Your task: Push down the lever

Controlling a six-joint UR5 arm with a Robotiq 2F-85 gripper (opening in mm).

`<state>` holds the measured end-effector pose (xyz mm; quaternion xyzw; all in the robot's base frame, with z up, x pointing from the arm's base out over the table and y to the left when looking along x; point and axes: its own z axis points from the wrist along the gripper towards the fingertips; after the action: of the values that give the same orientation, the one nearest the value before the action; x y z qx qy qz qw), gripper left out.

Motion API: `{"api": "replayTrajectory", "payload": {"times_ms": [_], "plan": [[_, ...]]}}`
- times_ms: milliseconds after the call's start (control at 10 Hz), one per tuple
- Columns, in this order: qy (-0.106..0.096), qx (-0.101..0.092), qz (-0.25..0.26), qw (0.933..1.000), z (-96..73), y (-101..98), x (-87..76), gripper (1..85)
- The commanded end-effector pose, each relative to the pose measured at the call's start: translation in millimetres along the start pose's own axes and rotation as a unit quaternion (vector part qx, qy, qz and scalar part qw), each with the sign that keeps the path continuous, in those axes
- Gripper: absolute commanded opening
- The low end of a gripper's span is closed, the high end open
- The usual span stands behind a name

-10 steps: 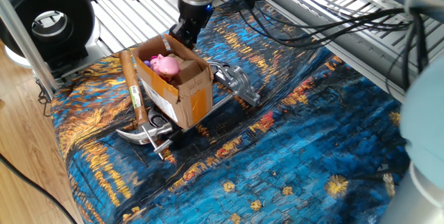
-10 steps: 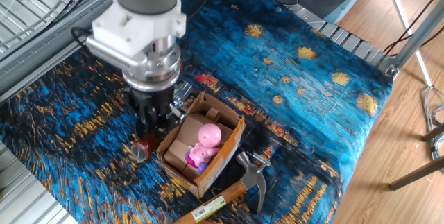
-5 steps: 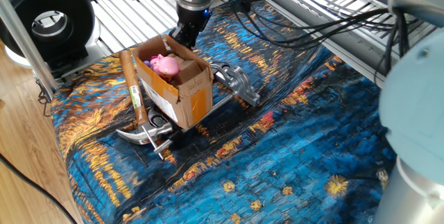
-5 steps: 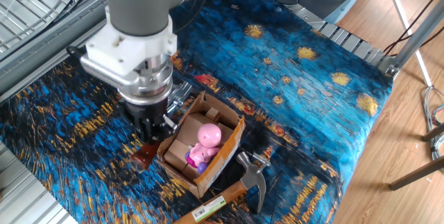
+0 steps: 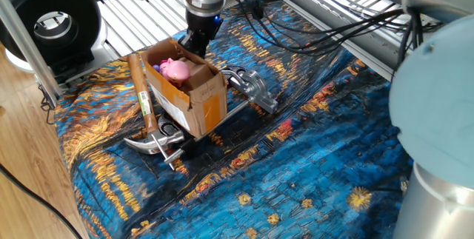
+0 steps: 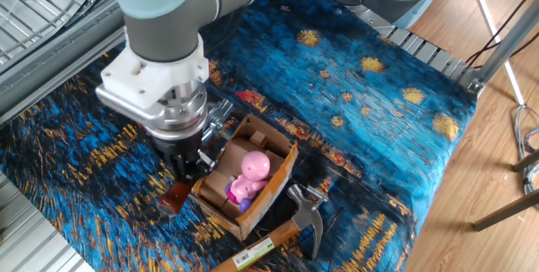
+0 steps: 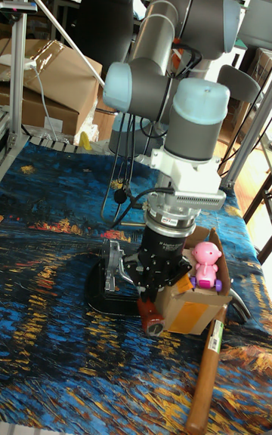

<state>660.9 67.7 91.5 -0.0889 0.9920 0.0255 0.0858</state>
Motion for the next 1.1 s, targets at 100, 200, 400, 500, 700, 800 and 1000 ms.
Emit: {"api": "replayTrajectory", "payload": {"times_ms": [100,200,400,500,700,800,1000], "plan": [[0.009,-0.033,-0.008,0.9994,16.4,-0.9,0.2,19.7],[0.013,-0.042,-0.01,0.999,17.8,-5.0,1.8,19.7],[0.018,-0.029,-0.012,0.9993,18.2,-16.5,4.3,18.0],[0.018,-0.029,-0.01,0.9994,20.5,-15.8,3.3,18.0],[0.017,-0.025,-0.008,0.9995,23.8,-14.9,2.3,17.3],[0.017,-0.026,-0.008,0.9995,25.5,-14.0,2.0,17.3],[0.017,-0.024,-0.005,0.9996,30.1,-11.6,2.0,16.0]]}}
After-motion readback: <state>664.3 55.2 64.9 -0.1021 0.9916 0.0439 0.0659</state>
